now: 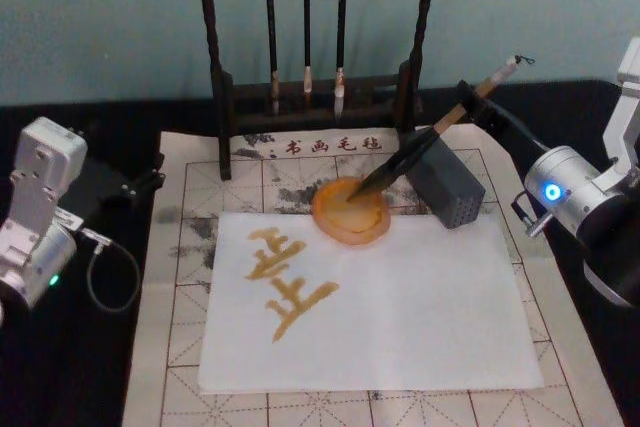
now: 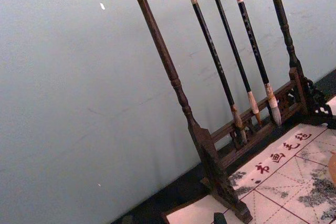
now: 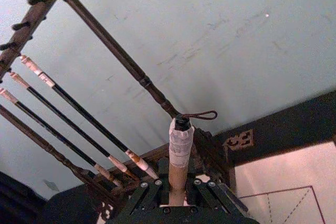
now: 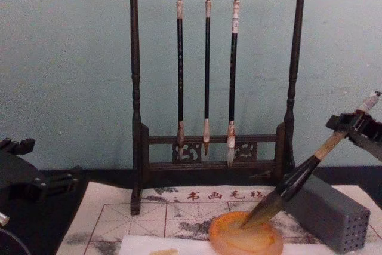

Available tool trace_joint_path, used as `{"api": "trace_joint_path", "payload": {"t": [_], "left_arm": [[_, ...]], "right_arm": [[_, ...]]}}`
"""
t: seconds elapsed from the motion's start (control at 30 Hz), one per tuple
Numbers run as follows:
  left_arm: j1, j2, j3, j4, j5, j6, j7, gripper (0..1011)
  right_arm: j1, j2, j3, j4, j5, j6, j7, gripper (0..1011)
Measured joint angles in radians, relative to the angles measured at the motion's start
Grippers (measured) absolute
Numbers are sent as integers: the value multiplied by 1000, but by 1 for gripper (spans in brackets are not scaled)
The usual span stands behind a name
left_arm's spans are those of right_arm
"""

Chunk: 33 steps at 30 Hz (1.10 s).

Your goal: Pick up the brush from the inkstone, write on the paper, then place the brush back to its original position.

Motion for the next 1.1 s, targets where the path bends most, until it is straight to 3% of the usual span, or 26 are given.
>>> {"api": "trace_joint_path", "payload": {"t": [0.47, 1.1], "left_arm": [[0, 0, 0, 0, 0, 0, 0, 1001], [0, 0, 0, 0, 0, 0, 0, 1001]], "right_arm": [[-10, 3, 1, 3, -108, -72, 50, 187], [-50, 32, 32, -29, -179, -126, 176, 187]]}}
